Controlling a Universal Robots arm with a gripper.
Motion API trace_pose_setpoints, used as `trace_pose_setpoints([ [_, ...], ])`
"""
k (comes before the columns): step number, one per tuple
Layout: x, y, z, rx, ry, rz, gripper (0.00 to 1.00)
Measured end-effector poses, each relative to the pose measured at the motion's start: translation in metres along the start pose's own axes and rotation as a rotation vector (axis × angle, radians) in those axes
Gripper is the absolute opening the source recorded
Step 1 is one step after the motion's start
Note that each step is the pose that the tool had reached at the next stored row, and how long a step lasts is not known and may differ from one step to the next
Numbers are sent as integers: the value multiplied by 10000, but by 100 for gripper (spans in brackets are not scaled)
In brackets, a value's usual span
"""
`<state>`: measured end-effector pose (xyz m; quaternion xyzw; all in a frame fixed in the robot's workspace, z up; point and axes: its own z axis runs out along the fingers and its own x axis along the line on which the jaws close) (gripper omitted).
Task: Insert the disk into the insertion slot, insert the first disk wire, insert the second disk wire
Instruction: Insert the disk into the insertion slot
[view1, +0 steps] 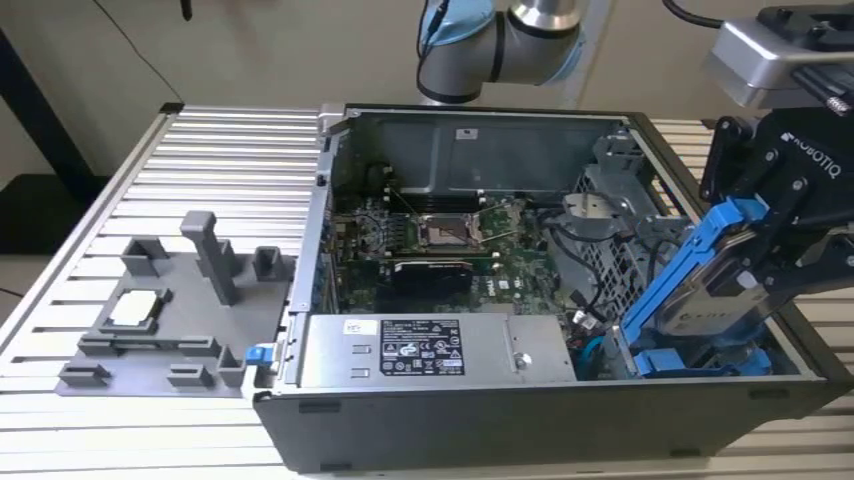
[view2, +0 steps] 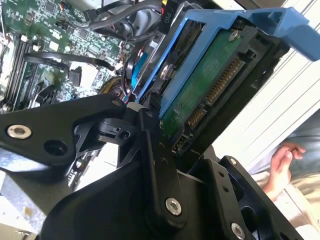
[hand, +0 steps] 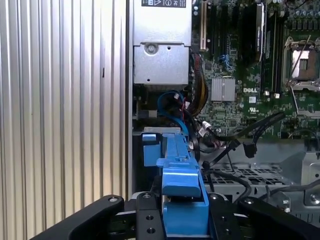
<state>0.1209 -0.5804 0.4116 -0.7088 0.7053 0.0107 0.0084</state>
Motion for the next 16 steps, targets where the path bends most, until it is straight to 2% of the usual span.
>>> trace_pose_setpoints([
  [7, -5, -11, 88, 17, 2, -12, 33],
  [16, -19, -13, 254, 19, 0, -13, 33],
])
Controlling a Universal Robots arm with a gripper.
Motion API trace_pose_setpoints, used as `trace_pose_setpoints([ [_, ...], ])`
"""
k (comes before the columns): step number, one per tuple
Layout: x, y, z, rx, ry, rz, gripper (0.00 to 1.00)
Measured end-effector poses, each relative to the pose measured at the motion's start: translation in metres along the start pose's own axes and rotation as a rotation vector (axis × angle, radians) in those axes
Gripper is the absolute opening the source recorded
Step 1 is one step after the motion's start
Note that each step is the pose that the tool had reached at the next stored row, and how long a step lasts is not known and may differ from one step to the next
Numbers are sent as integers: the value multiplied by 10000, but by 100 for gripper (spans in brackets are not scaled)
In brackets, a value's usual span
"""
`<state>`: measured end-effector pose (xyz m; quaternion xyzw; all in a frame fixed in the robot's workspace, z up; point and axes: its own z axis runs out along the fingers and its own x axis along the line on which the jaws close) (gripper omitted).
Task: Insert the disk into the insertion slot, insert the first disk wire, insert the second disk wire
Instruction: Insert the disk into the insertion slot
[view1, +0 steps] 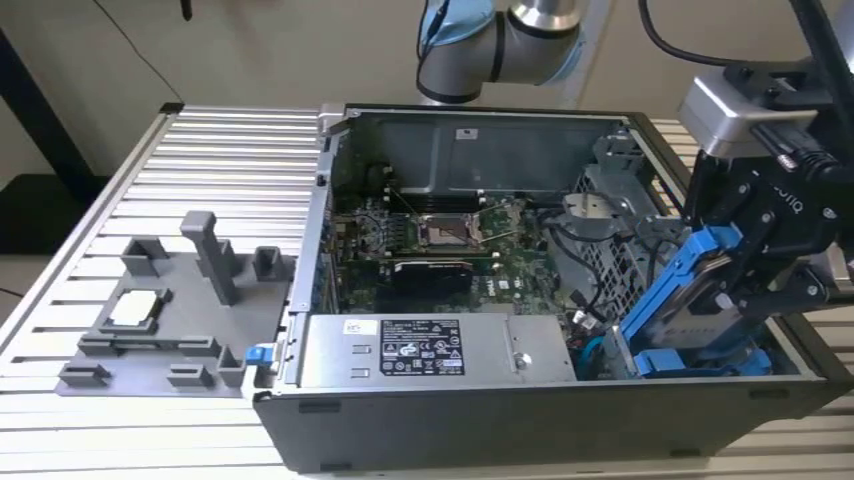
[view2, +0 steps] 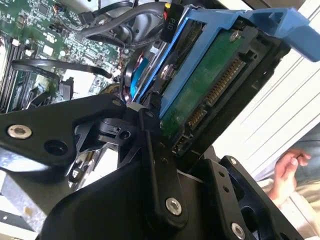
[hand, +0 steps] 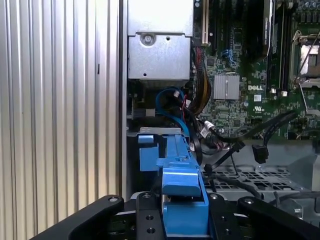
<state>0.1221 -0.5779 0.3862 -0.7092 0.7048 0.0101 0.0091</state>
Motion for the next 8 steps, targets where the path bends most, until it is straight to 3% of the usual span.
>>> trace_pose_setpoints([
  [4, 0, 0, 58, 20, 0, 0, 33],
  [8, 0, 0, 63, 39, -1, -1, 33],
])
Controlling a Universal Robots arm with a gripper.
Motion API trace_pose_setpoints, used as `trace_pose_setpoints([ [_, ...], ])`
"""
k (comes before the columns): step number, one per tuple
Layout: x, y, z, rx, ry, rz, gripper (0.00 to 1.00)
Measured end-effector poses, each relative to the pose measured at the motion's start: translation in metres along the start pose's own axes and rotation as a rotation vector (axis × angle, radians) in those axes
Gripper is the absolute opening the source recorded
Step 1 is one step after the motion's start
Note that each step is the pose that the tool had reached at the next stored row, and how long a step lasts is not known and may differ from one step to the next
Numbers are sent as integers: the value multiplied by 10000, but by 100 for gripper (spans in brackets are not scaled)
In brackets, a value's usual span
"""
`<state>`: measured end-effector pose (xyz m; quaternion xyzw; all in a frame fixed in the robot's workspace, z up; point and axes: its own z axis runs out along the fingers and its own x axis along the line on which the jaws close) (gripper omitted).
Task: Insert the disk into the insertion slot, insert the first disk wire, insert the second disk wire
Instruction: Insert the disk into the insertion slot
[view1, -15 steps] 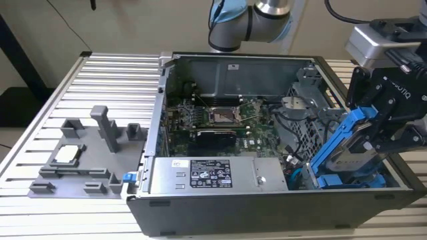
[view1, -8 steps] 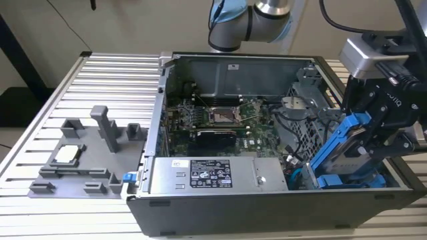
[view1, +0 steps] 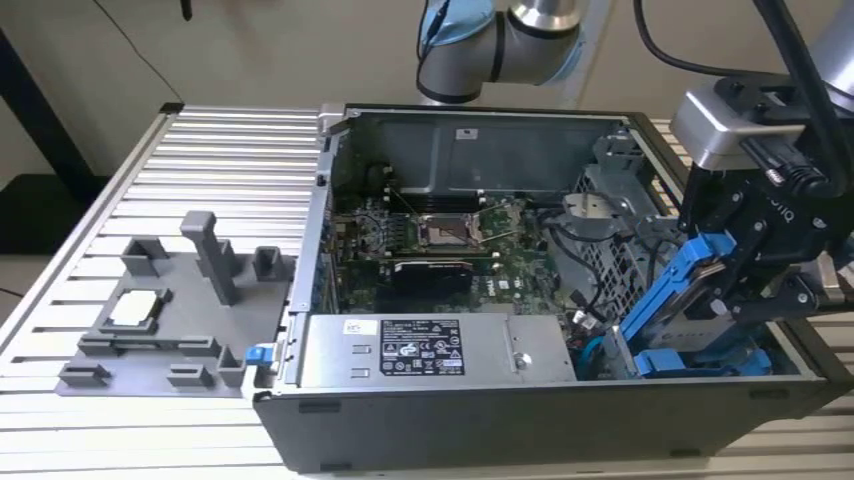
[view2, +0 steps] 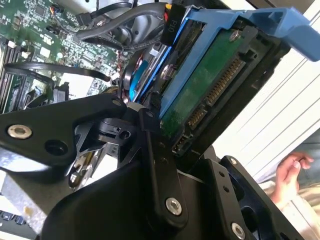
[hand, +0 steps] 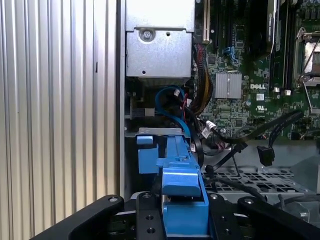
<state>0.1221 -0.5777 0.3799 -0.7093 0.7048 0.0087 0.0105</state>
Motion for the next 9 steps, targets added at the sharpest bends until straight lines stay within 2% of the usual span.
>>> trace_pose_setpoints([
  [7, 0, 0, 1, 0, 6, 0, 34],
  [9, 0, 0, 1, 0, 8, 0, 46],
])
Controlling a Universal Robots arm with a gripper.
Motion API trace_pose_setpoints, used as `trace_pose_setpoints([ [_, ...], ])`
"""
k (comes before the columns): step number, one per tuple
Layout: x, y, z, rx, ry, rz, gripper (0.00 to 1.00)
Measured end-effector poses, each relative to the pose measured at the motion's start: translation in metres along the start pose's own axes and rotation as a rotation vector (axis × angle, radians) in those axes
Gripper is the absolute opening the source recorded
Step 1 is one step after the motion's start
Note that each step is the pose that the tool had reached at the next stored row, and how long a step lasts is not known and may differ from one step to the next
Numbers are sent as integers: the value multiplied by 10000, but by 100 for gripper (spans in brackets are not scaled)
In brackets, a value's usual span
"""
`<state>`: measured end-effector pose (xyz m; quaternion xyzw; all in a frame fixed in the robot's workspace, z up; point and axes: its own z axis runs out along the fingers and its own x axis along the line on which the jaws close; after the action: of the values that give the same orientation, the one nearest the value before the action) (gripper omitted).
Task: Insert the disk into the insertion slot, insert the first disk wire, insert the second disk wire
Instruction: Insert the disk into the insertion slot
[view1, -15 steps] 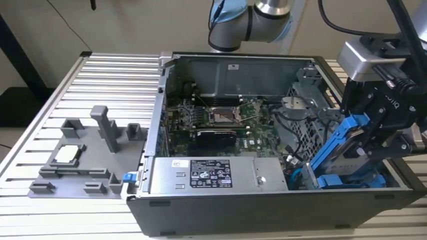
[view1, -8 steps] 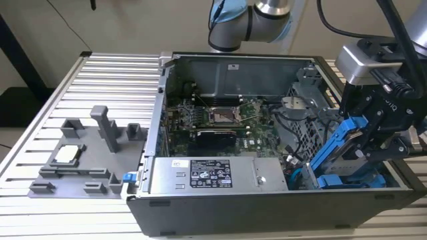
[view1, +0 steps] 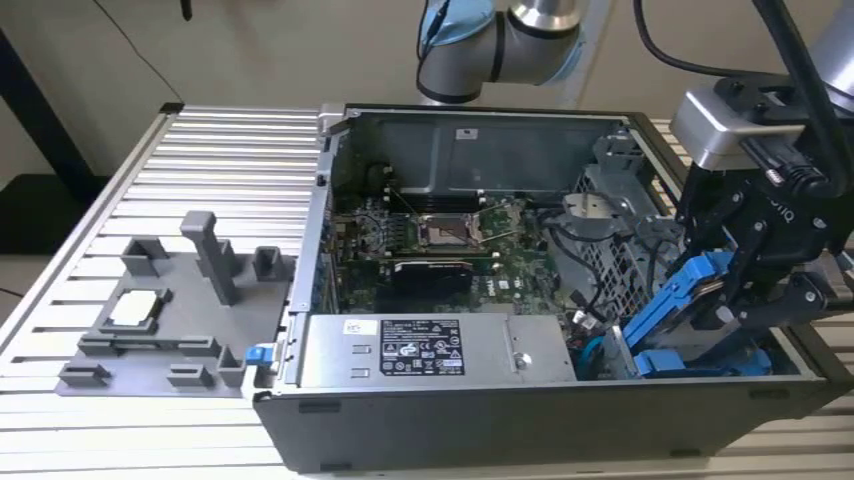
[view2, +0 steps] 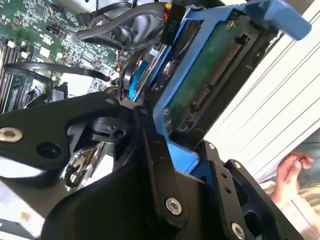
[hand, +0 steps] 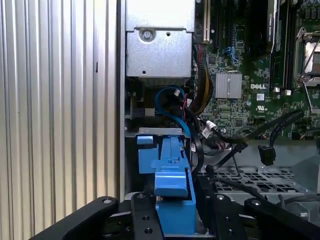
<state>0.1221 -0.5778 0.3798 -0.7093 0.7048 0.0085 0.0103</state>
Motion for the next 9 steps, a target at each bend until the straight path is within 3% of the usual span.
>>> trace_pose_setpoints([
  [1, 0, 0, 0, 0, 1, 0, 46],
  [2, 0, 0, 0, 0, 2, 0, 53],
  [7, 0, 0, 0, 0, 8, 0, 53],
  [9, 0, 0, 0, 0, 11, 0, 44],
])
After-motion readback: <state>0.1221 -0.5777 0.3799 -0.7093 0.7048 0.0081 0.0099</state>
